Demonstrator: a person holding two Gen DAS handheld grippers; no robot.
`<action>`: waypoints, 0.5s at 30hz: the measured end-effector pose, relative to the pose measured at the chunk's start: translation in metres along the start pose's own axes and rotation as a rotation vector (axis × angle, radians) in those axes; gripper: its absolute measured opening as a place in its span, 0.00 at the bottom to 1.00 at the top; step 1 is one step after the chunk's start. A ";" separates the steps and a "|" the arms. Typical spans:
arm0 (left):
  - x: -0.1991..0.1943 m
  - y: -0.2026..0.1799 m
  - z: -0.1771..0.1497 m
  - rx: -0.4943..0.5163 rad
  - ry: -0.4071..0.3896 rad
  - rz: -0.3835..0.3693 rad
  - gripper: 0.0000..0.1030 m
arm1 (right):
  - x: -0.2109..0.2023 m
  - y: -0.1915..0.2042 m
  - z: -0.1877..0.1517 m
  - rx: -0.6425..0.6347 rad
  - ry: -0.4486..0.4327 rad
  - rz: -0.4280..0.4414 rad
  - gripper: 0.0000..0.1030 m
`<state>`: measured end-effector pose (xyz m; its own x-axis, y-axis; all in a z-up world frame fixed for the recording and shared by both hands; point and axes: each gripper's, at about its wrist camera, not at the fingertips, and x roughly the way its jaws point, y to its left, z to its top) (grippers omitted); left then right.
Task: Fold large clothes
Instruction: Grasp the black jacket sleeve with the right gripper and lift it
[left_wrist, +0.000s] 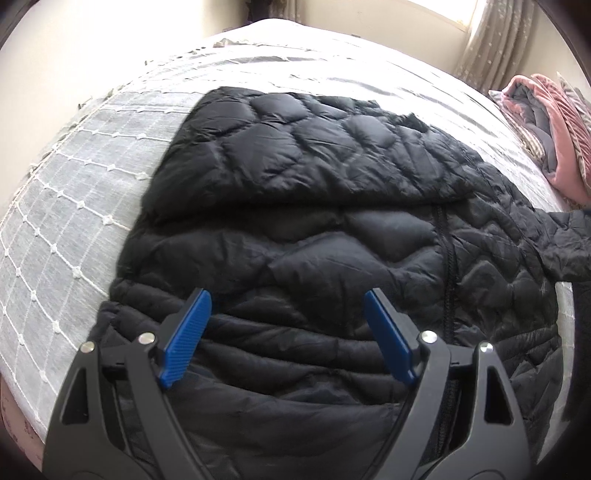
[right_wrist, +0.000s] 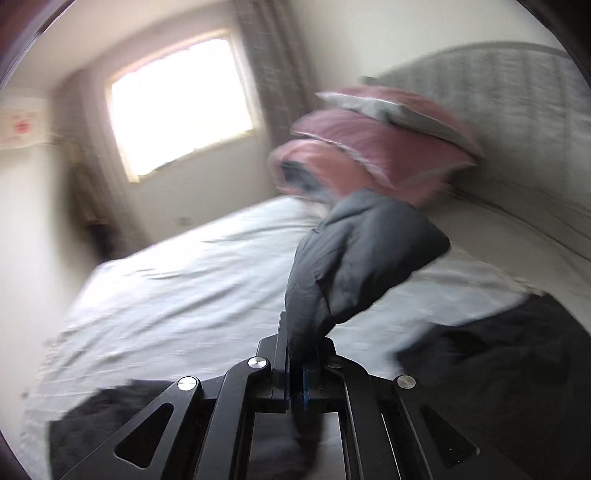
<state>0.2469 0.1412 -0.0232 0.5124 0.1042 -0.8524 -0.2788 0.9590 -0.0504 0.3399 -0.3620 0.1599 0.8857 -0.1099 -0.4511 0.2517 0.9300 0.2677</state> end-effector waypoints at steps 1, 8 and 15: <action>-0.001 0.006 0.001 -0.012 -0.002 0.002 0.82 | -0.002 0.024 -0.001 -0.021 -0.005 0.041 0.03; -0.003 0.052 0.009 -0.139 0.000 -0.017 0.82 | 0.020 0.198 -0.059 -0.277 0.068 0.210 0.03; 0.002 0.067 0.010 -0.191 0.035 -0.067 0.82 | 0.086 0.294 -0.216 -0.620 0.317 0.205 0.04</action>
<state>0.2371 0.2083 -0.0237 0.5072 0.0295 -0.8613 -0.3955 0.8959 -0.2022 0.4055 -0.0219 0.0157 0.7122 0.1078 -0.6936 -0.2584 0.9590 -0.1162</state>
